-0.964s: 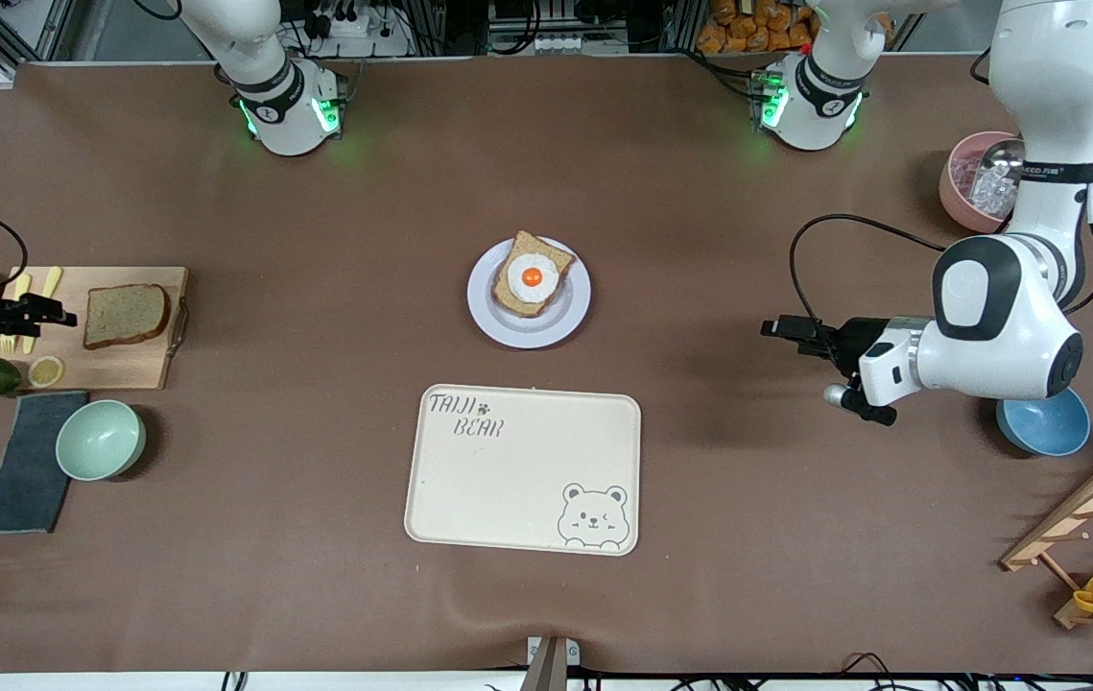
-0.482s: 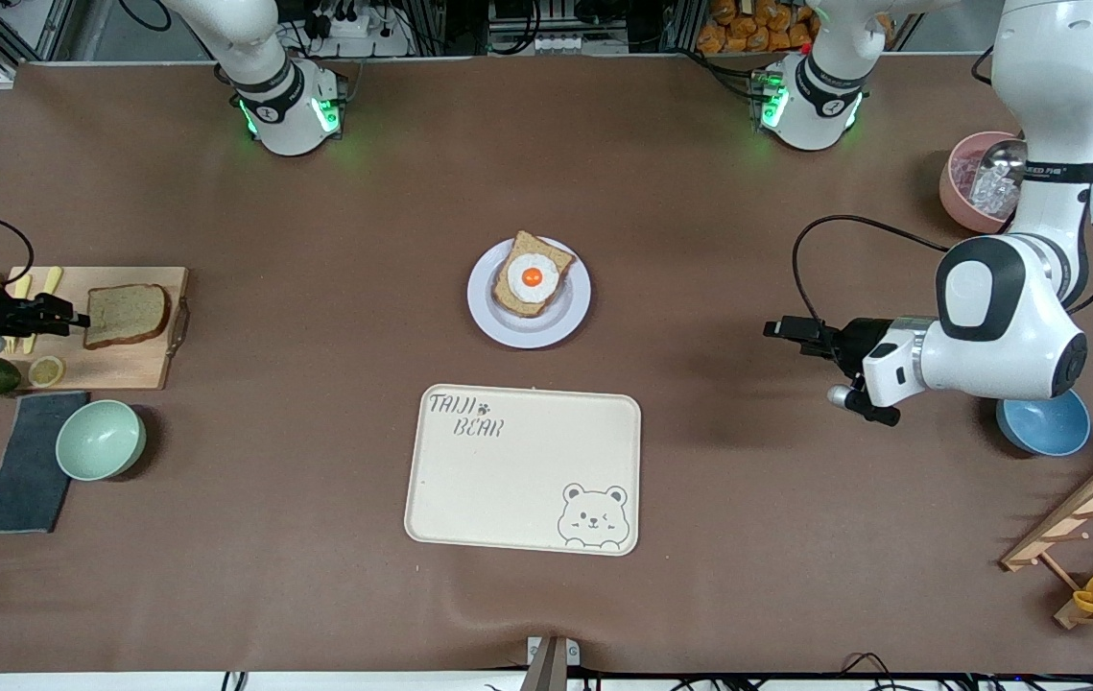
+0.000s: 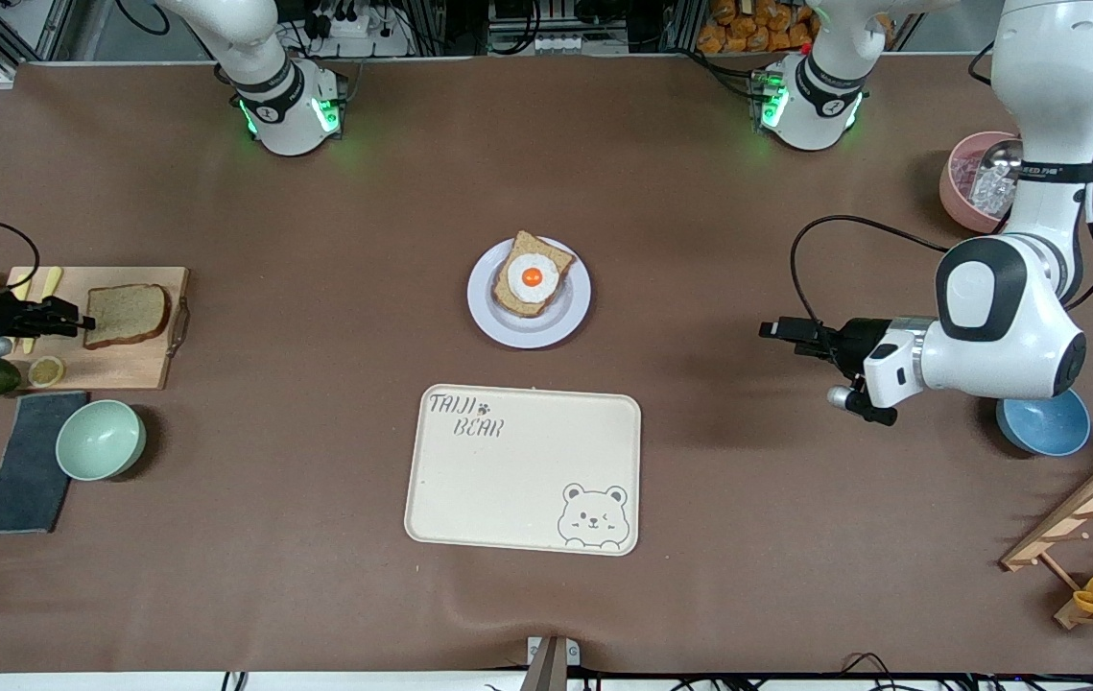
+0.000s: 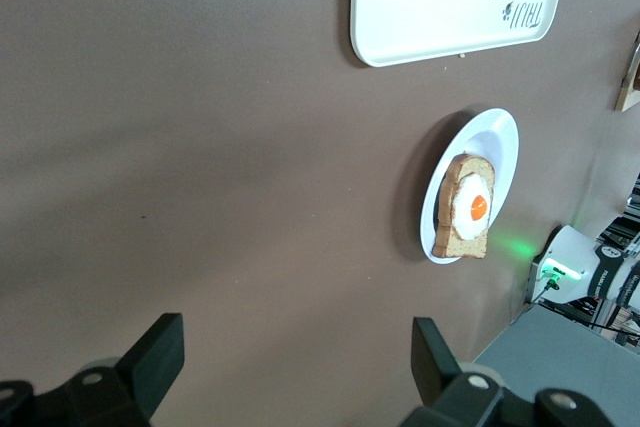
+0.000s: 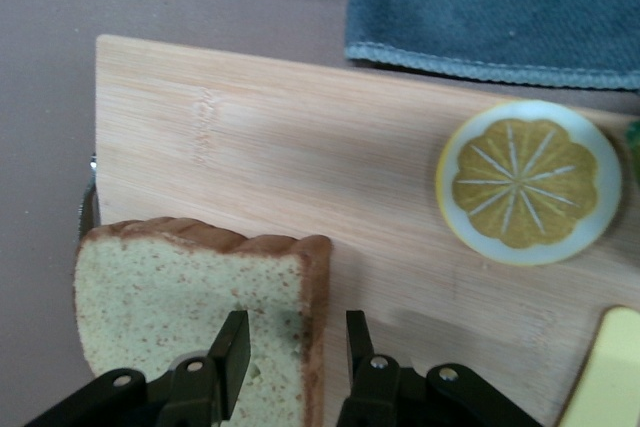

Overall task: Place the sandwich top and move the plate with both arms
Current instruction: 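Lower the right gripper and grasp the brown bread slice on the board, then lift the bread slice off the cutting board with the right gripper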

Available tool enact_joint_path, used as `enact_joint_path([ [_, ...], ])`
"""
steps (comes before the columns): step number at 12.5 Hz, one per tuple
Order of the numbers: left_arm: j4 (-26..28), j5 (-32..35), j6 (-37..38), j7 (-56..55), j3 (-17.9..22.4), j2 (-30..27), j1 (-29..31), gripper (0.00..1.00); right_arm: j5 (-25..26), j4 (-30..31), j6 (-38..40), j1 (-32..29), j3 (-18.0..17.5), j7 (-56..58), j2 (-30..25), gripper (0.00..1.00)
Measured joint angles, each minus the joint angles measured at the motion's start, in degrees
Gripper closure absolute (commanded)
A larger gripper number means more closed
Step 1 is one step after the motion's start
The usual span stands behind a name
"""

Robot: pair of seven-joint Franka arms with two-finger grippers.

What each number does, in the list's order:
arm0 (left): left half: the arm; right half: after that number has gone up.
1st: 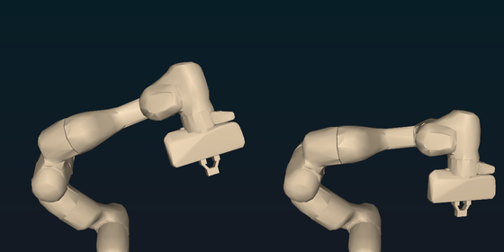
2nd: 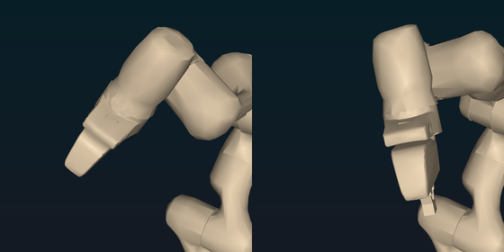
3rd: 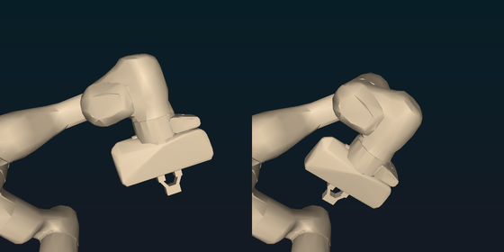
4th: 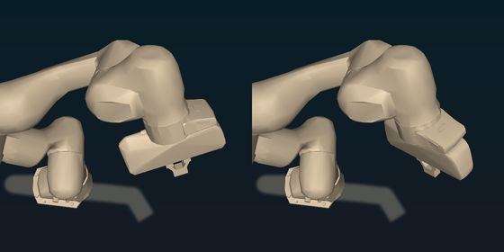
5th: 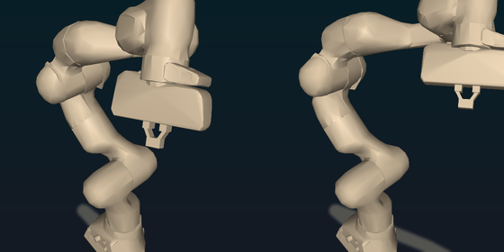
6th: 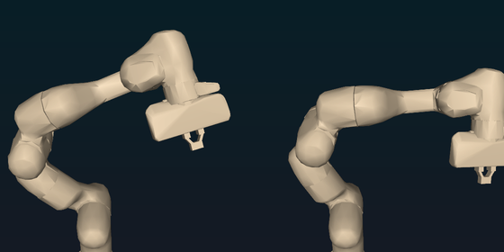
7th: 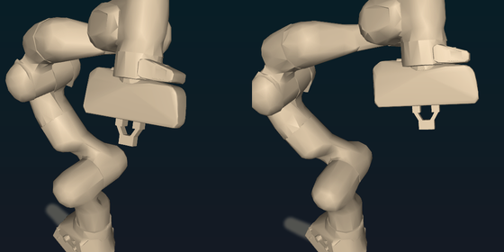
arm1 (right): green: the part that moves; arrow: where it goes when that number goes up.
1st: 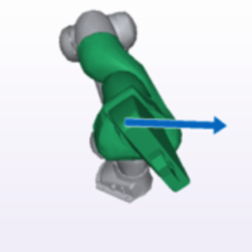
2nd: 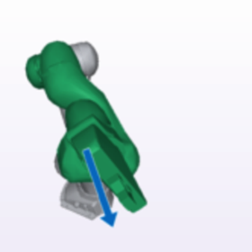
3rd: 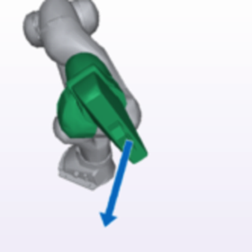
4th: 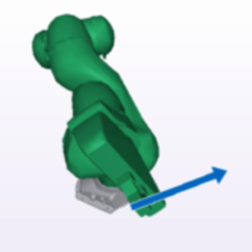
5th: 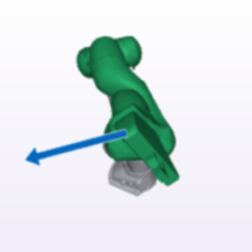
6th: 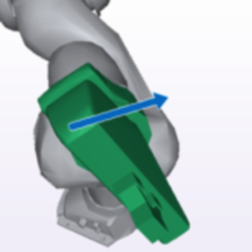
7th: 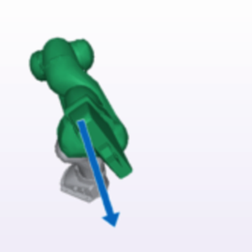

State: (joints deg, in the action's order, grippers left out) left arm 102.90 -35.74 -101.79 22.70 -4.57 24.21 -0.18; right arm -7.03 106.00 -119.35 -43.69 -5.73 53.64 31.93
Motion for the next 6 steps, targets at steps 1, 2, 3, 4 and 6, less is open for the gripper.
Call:
enact_joint_path([
  [1,0.02,-0.01,0.00,0.00,-0.01,0.01,-0.02,0.00,-0.02,-0.33,-0.01,-0.31,0.00,0.05,0.35,0.72],
  [2,0.02,-0.02,-0.02,0.00,0.00,0.01,-0.02,0.00,-0.09,-0.52,-0.01,-0.56,0.00,0.09,0.57,0.83],
  [3,0.02,-0.02,-0.03,-0.04,-0.01,0.01,-0.02,0.00,-0.27,-0.57,-0.01,-0.77,0.00,0.11,0.79,0.92],
  [4,0.02,-0.02,-0.05,-0.11,0.00,0.01,-0.02,0.00,-0.60,-0.59,0.00,-0.94,0.00,0.12,1.01,0.91],
  [6,0.02,-0.02,-0.05,-0.18,-0.01,0.01,-0.06,0.00,-1.53,-0.60,0.25,-1.07,-0.01,0.13,1.11,0.79],
])
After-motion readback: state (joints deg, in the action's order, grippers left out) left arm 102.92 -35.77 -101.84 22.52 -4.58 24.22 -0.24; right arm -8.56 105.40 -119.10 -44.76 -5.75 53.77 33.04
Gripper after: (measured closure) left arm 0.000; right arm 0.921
